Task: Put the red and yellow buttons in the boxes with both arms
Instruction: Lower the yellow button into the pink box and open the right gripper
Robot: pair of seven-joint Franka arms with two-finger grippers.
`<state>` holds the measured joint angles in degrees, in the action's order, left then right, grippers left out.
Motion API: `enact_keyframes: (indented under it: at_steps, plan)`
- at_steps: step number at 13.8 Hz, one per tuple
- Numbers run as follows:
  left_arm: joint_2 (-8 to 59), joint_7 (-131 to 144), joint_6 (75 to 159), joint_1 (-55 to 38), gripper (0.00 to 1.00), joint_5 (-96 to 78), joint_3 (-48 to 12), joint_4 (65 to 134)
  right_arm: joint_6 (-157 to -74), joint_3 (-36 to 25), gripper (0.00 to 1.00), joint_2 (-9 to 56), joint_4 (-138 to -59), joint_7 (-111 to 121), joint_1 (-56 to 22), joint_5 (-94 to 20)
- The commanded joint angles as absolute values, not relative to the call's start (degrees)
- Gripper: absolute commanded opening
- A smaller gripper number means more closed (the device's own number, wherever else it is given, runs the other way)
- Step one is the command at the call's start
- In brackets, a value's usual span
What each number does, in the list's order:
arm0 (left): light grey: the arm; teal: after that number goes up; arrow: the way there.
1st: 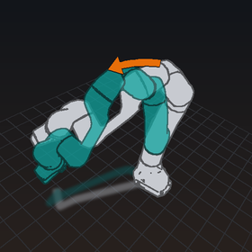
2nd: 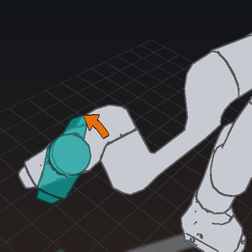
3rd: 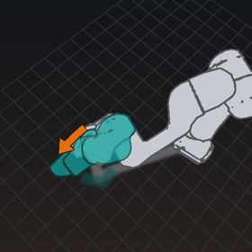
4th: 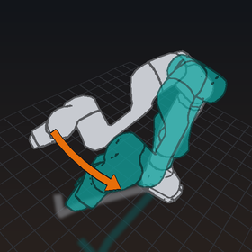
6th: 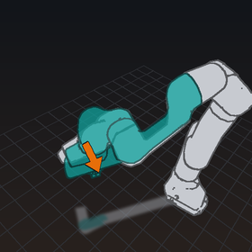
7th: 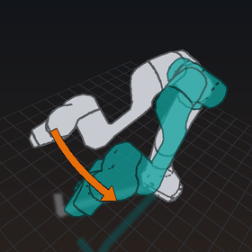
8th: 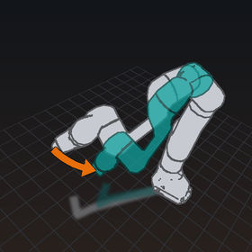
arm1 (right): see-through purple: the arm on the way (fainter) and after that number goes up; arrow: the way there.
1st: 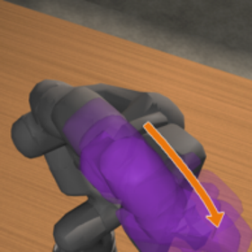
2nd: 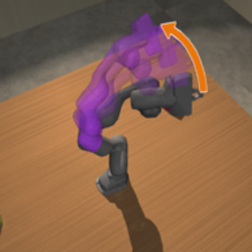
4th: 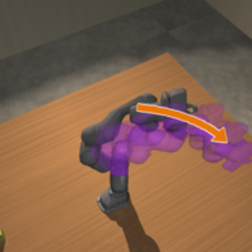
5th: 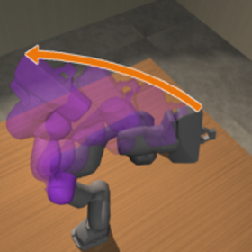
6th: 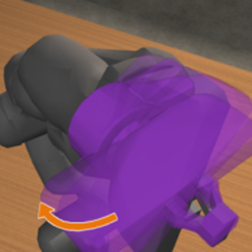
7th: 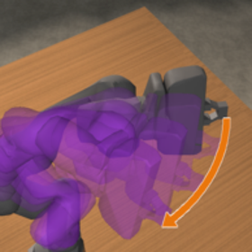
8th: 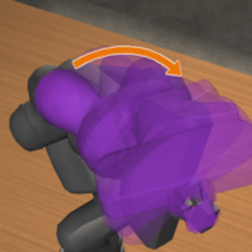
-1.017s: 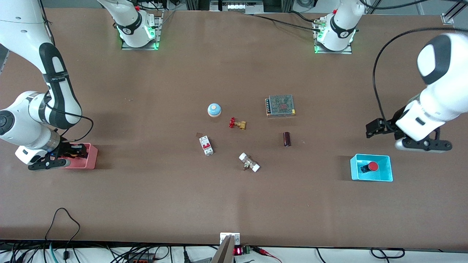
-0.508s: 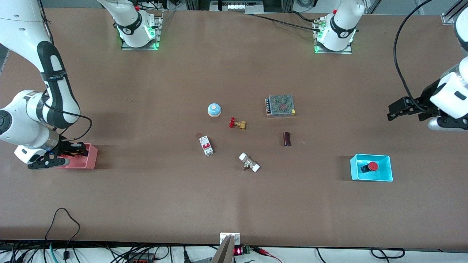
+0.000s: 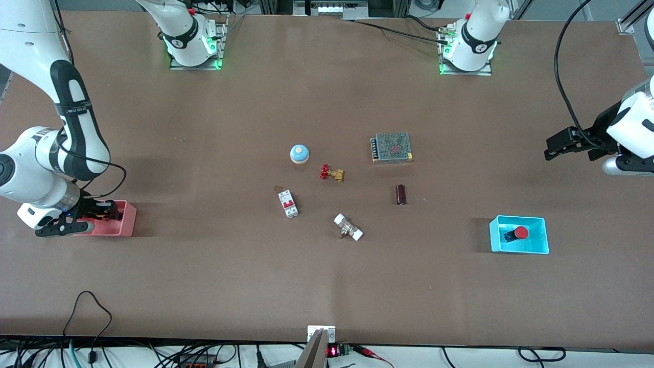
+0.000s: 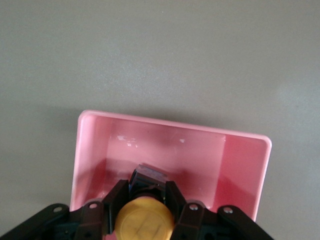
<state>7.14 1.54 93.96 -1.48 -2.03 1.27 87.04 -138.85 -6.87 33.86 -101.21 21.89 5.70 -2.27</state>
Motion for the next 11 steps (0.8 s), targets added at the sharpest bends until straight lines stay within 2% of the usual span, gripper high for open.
enact_keyframes:
  at_steps: [1, 7, 10, 11]
  plan:
    - [6.59, 2.62, 92.55, -1.67, 1.00, -2.38, 0.62, 86.66, -140.53, -6.06, 0.40, 34.10, -101.43, 23.47, 6.77, -3.52]
    - [5.72, 1.25, 91.24, -1.41, 1.00, 1.40, -0.70, 86.92, -140.89, -6.06, 0.43, 34.54, -101.43, 23.47, 6.94, -3.52]
    - [5.19, 1.31, 90.88, -1.14, 1.00, 1.14, -0.70, 87.27, -140.89, -6.06, 0.65, 34.80, -101.43, 23.47, 6.94, -3.52]
    - [5.01, 2.80, 90.97, -1.06, 1.00, 0.53, -0.70, 87.45, -140.89, -6.06, 0.69, 34.80, -101.43, 23.47, 6.94, -3.52]
